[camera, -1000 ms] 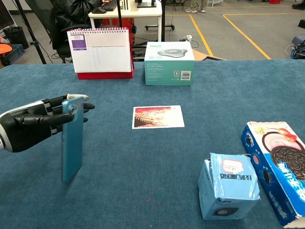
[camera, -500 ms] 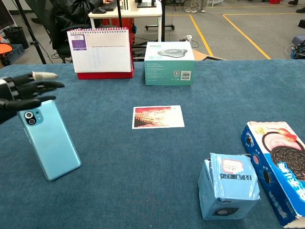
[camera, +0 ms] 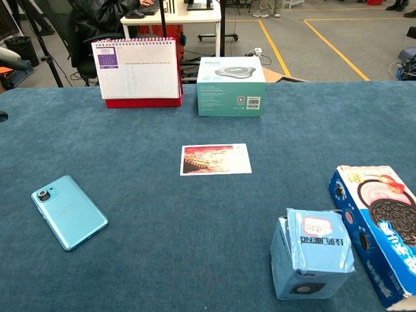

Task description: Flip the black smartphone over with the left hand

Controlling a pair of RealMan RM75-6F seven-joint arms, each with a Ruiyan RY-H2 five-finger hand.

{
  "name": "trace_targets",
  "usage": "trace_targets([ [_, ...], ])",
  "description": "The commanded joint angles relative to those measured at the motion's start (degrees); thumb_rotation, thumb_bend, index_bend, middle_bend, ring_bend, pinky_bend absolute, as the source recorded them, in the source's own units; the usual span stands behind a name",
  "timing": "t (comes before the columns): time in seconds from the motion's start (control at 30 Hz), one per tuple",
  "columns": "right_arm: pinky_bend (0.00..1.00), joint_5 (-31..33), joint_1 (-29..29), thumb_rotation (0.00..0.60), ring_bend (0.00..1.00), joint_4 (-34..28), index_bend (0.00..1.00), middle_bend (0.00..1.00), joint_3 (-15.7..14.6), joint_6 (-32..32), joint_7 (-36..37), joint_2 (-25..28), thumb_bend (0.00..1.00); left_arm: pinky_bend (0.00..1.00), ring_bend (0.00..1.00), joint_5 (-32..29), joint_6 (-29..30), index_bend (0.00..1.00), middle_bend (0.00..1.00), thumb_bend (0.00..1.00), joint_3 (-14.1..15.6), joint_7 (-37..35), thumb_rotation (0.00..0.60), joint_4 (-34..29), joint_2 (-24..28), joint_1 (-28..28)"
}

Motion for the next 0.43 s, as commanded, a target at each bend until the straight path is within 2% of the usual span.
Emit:
trace_targets([
  [0.03,0.0,-0.2,-0.1,0.6,0.0,-0.1,0.05,0.0,0.0,0.2,0.4,0.2,0.0,0.0,0.0,-1.9,4.6,0.16,0.11,0.0,-0.5,24.7,0.6,-7.2,4.9,3.1],
  [0.2,0.0,-0.4,-0.2,0.6,0.0,-0.2,0.05,0.0,0.1,0.6,1.1,0.5,0.0,0.0,0.0,-1.5,10.4,0.08,0.03,0.0,0.5,45.0,0.6,-12.1,5.9,6.6],
  [0.3,0.0,-0.4,-0.3,0.6,0.0,-0.3,0.05,0.0,0.0,0.6,1.2,0.6,0.0,0.0,0.0,-0.8,13.5,0.02,0.0,0.0,1.7,51.9,0.6,-14.6,6.4,9.1],
  [0.43,0.0,-0.5,-0.4,0.6,0.0,-0.3,0.05,0.0,0.0,0.7,1.4,0.7,0.0,0.0,0.0,-1.2,14.1,0.0,0.0,0.0,2.8,56.5,0.6,-17.0,7.3,10.9],
])
